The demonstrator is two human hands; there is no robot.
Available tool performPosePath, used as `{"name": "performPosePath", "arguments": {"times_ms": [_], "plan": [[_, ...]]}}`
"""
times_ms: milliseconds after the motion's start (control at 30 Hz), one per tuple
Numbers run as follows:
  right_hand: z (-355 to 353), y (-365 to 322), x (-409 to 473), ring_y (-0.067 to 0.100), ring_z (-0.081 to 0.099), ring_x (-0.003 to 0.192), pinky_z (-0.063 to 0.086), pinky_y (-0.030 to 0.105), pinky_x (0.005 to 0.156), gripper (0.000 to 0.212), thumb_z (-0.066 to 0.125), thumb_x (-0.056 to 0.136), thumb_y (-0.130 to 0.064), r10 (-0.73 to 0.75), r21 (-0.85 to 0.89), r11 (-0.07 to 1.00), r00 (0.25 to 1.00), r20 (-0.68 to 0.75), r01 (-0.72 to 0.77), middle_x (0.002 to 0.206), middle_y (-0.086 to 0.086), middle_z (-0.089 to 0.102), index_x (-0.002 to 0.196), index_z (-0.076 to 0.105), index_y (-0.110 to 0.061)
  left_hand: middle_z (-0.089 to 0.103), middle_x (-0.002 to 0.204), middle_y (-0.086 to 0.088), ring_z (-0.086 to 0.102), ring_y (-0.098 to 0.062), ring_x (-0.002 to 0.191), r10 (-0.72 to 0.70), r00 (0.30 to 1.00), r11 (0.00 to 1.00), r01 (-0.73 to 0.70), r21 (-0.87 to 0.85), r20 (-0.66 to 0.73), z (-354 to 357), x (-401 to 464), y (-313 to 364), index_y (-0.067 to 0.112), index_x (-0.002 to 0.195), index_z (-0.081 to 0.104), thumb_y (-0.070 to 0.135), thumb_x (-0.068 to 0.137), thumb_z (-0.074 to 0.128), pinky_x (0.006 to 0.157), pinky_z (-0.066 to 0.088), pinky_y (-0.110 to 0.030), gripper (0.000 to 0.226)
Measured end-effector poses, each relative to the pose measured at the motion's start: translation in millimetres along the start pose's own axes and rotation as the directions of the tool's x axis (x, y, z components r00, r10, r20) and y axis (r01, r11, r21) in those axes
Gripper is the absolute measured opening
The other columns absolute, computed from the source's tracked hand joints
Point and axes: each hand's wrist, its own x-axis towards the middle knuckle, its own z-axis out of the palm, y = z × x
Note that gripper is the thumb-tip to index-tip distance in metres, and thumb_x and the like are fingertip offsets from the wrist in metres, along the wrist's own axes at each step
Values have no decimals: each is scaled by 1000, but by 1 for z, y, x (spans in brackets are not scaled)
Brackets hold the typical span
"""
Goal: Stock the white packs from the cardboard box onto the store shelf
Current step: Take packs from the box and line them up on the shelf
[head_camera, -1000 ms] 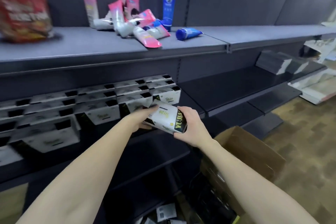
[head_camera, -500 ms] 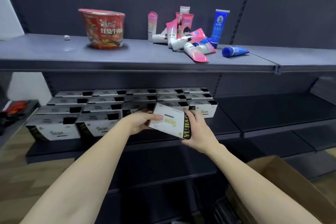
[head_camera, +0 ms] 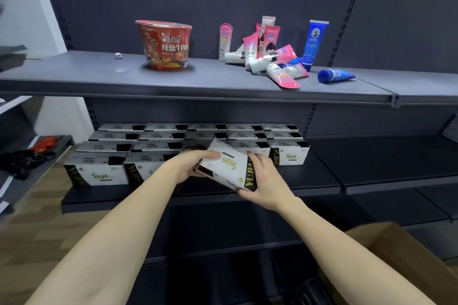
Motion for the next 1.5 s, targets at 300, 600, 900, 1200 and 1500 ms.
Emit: {"name": "performPosePath", "arguments": {"times_ms": [300, 600, 900, 1200, 1500], "plan": [[5, -27, 32, 23, 37, 128, 35, 42, 110, 99, 63, 73, -75, -93, -181, 979, 995, 35, 97, 138, 3, 41, 147, 35, -16, 71, 75, -3, 69, -26, 83, -207, 963, 978, 209, -9, -171, -14, -7, 17, 18, 84, 71, 40, 81, 71, 88, 54, -42, 22], [23, -57, 75, 34, 51, 117, 53, 47, 95, 101, 51, 83, -77, 767, 596, 243, 528, 364, -765, 143, 19, 40, 148, 28, -2, 63, 119, -14, 67, -35, 102, -214, 969, 927, 162, -339, -122, -22, -2, 9, 12, 123, 51, 22, 65, 91, 85, 55, -54, 71], [33, -50, 83, 25, 75, 88, 62, 46, 73, 44, 79, 83, -36, 565, 812, -48, 655, 502, -581, 99, 9, 76, 114, 63, -9, 67, 119, -15, 63, -31, 111, -148, 989, 989, 148, -16, 3, -24, -5, -2, 10, 119, 63, 20, 77, 83, 97, 52, -51, 48], [29, -33, 96, 17, 69, 92, 56, 36, 81, 78, 95, 59, -33, 582, 769, 338, 762, 284, -543, 105, -1, 71, 123, 53, -16, 67, 111, -10, 66, -27, 103, 98, 968, 971, -42, 237, -232, -37, 5, 13, 13, 111, 61, 17, 85, 77, 85, 57, -37, 30], [29, -52, 109, 24, 58, 113, 53, 39, 90, 75, 83, 69, -35, 250, 127, 950, 939, 238, -285, 127, -1, 61, 135, 49, -32, 63, 94, -1, 62, -25, 91, 369, 857, 786, -81, 613, -360, -56, 6, 8, 18, 102, 63, 10, 87, 66, 75, 50, -29, 17]]}}
